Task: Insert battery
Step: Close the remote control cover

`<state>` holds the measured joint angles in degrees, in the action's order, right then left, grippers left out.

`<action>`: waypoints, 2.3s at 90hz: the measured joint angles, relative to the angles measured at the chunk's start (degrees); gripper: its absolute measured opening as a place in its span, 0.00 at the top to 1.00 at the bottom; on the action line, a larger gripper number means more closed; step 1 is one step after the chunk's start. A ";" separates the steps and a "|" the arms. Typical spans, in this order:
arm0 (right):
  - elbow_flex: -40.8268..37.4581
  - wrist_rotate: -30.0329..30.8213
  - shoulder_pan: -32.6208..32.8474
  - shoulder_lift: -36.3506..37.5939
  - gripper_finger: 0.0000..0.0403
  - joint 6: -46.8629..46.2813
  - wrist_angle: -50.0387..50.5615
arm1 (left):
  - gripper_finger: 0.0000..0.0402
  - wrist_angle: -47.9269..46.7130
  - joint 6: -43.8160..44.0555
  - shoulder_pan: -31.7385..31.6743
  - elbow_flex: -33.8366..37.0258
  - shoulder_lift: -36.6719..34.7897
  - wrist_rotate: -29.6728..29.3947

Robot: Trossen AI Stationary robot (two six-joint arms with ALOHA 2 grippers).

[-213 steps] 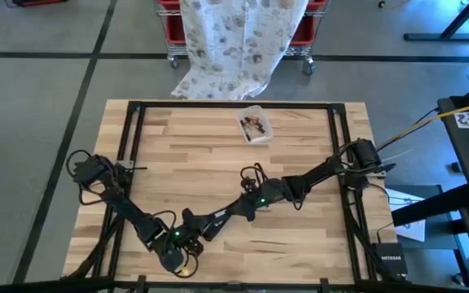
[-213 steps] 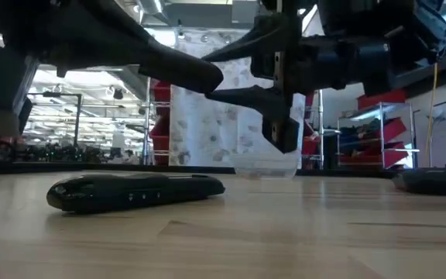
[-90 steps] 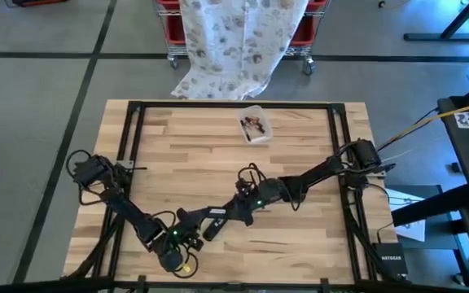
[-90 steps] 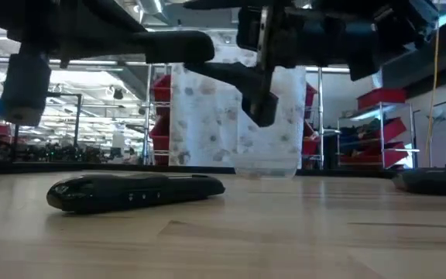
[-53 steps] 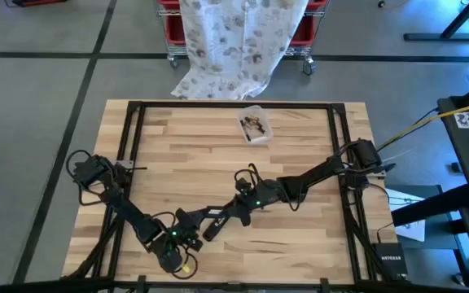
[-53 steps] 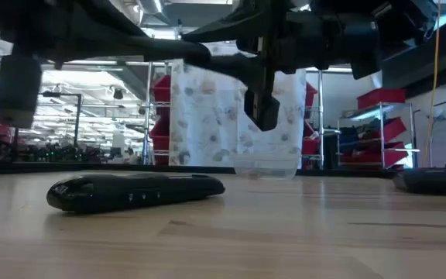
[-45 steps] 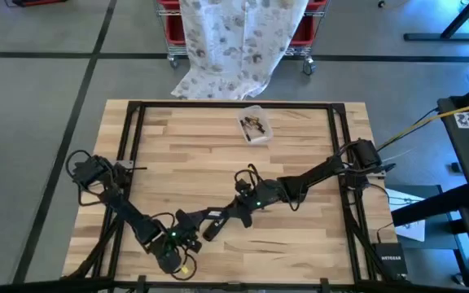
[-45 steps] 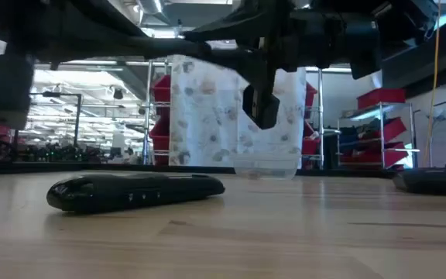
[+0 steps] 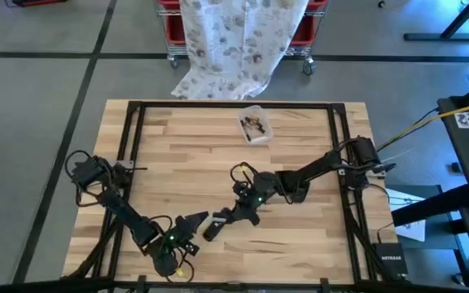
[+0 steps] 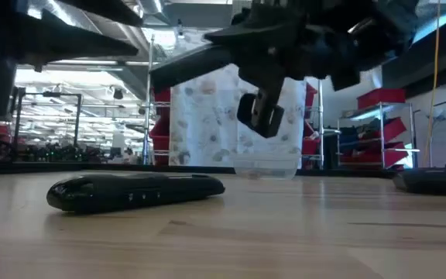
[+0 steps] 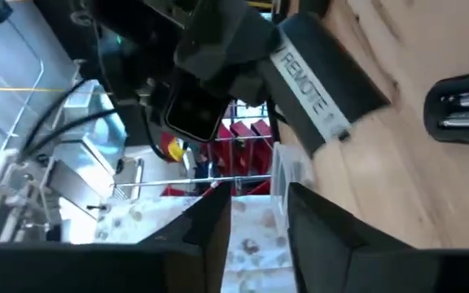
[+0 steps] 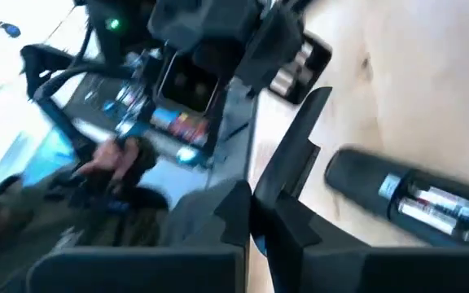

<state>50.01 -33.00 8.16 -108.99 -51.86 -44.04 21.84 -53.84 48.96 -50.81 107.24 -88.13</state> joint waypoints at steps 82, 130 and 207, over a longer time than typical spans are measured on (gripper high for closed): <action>14.59 -30.95 -10.01 -14.78 0.99 2.47 22.01 | 0.72 -0.30 44.47 -11.54 0.00 -0.02 36.81; 18.23 -32.01 -14.22 -16.69 0.99 8.08 37.05 | 0.72 -11.61 59.98 -15.75 0.02 -0.09 48.18; 18.10 -23.19 -14.22 -16.48 0.80 9.38 38.02 | 0.72 -6.20 58.59 -18.89 0.02 -0.09 50.54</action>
<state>68.12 -56.18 -6.07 -125.47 -42.48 -6.02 15.64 4.76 30.07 -50.78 107.15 -37.58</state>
